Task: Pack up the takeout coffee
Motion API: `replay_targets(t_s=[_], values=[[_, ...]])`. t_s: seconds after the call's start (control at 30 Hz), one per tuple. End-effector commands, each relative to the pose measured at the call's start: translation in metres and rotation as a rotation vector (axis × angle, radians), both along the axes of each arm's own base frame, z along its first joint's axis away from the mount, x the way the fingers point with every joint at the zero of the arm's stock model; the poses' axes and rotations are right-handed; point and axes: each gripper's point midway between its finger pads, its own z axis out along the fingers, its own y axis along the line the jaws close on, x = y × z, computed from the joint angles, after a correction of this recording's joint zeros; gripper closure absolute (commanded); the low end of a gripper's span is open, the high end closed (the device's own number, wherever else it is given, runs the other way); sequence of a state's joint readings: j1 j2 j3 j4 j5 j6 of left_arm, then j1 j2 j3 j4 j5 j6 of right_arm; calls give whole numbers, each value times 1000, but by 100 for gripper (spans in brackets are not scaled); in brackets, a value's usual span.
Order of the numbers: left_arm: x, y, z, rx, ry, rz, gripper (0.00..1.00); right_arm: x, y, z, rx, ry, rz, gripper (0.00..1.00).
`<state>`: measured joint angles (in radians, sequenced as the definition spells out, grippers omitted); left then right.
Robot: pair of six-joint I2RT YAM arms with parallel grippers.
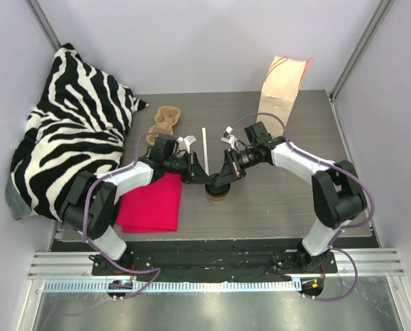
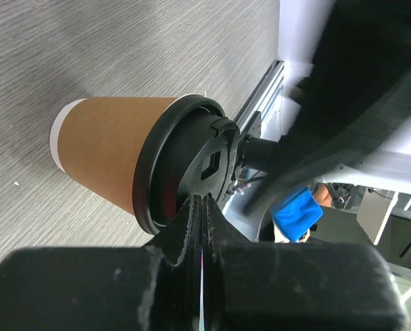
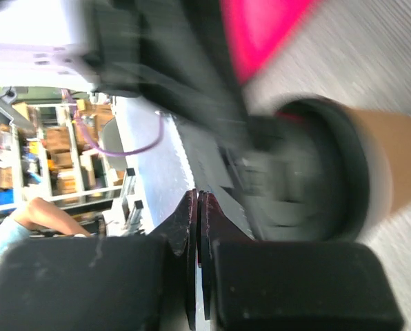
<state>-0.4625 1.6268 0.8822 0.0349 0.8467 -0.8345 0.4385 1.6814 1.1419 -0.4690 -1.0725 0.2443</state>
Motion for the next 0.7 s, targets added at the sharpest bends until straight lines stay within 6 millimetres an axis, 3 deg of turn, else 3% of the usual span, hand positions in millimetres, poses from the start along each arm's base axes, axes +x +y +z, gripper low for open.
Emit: replay_targets(t_s=[0.0, 0.1, 0.17, 0.23, 0.5, 0.57, 0.67], values=[[3, 14, -30, 122, 20, 40, 100, -4, -15, -58, -83, 83, -5, 99], [2, 16, -37, 146, 35, 40, 100, -11, -20, -83, -118, 144, -4, 99], [3, 17, -40, 159, 36, 39, 100, -11, -18, -76, -101, 147, -1, 99], [2, 17, -40, 163, 39, 39, 100, -7, -15, -64, -81, 124, 1, 99], [3, 15, -30, 148, 6, 32, 100, 13, -2, 23, 41, -35, -2, 99], [5, 15, -27, 145, -2, 34, 100, 18, 0, 34, 55, -48, -17, 99], [7, 14, -25, 142, -10, 30, 100, 23, 2, 31, 51, -46, -40, 99]])
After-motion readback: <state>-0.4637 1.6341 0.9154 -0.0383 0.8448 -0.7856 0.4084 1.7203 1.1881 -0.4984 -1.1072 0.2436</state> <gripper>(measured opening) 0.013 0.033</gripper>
